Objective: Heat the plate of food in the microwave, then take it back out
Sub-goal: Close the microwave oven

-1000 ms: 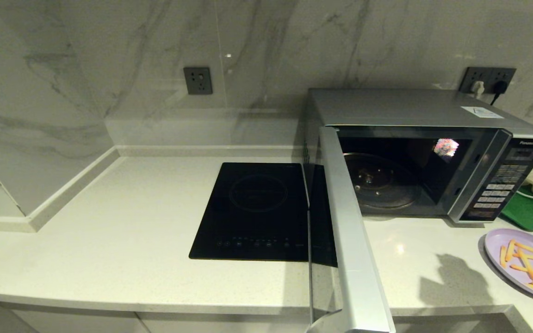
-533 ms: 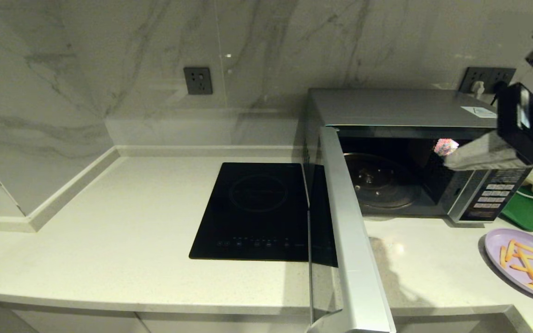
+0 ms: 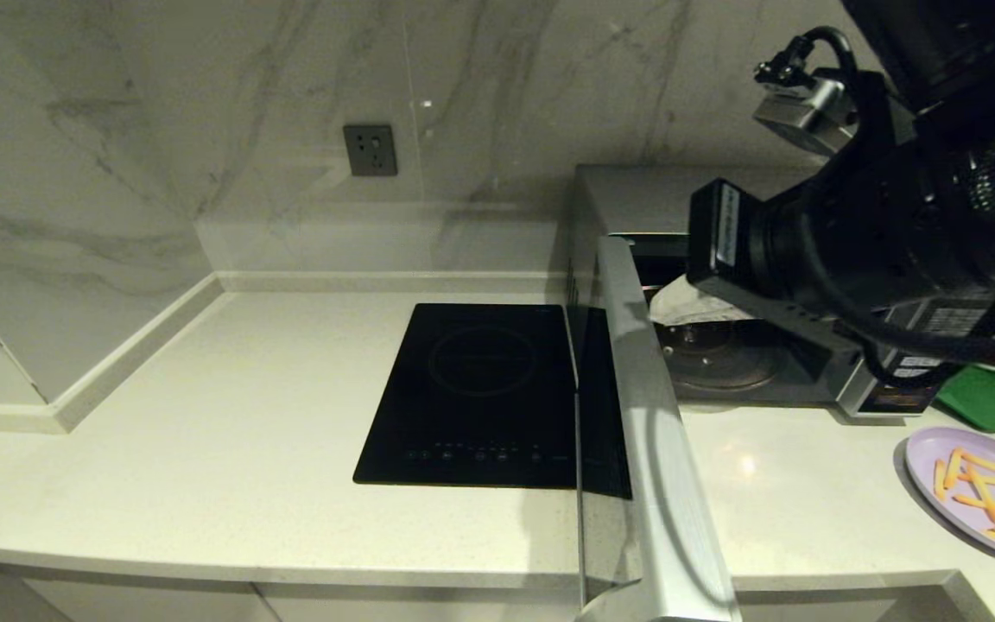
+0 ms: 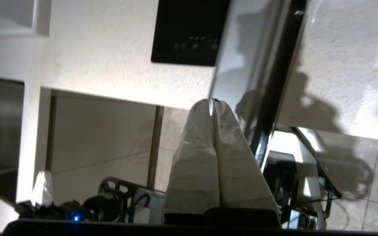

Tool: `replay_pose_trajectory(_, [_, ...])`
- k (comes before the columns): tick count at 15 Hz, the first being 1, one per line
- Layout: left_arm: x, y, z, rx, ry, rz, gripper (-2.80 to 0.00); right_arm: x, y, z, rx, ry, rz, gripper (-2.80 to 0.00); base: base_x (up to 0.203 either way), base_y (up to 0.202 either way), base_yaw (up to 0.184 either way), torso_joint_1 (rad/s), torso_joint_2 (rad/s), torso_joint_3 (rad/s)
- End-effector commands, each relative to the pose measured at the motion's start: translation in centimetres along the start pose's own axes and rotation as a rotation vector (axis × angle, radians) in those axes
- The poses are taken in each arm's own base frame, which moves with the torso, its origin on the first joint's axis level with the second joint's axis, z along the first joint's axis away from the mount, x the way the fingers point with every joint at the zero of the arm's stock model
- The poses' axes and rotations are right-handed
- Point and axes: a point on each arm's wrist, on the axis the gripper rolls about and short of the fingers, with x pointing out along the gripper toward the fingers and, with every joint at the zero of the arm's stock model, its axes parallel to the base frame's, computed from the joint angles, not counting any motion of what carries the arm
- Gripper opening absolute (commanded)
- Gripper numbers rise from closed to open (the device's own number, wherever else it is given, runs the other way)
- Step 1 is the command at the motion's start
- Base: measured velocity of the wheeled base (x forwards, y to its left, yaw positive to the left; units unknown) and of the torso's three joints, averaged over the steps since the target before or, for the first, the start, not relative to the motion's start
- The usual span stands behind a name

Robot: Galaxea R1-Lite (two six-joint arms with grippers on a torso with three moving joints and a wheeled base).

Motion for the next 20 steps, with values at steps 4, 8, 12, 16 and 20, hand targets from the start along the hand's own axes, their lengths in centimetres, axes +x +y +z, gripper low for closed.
replay_pose_trajectory(4, [0.0,0.0,0.0,-0.001,0.0,0.001,-2.8,1.6,1.5,-1.6,-0.047,0.057,0.004,-2.8,0.0,0.0,0.0,0.0,0.0,0.0])
replay_pose_trajectory(8, [0.0,0.0,0.0,-0.001,0.0,0.001,-2.8,2.1,1.7,-2.0,-0.057,0.075,-0.004,-2.8,0.0,0.0,0.0,0.0,0.0,0.0])
replay_pose_trajectory(12, [0.0,0.0,0.0,-0.001,0.0,0.001,-2.8,2.6,1.5,-2.4,-0.063,0.11,-0.043,-2.8,0.0,0.0,0.0,0.0,0.0,0.0])
replay_pose_trajectory(16, [0.0,0.0,0.0,-0.001,0.0,0.001,-2.8,2.2,0.5,-2.4,-0.031,0.114,-0.07,-2.8,0.0,0.0,0.0,0.0,0.0,0.0])
replay_pose_trajectory(20, [0.0,0.0,0.0,-0.001,0.0,0.001,-2.8,1.5,-1.4,-1.3,0.012,0.03,-0.159,-2.8,0.0,0.0,0.0,0.0,0.0,0.0])
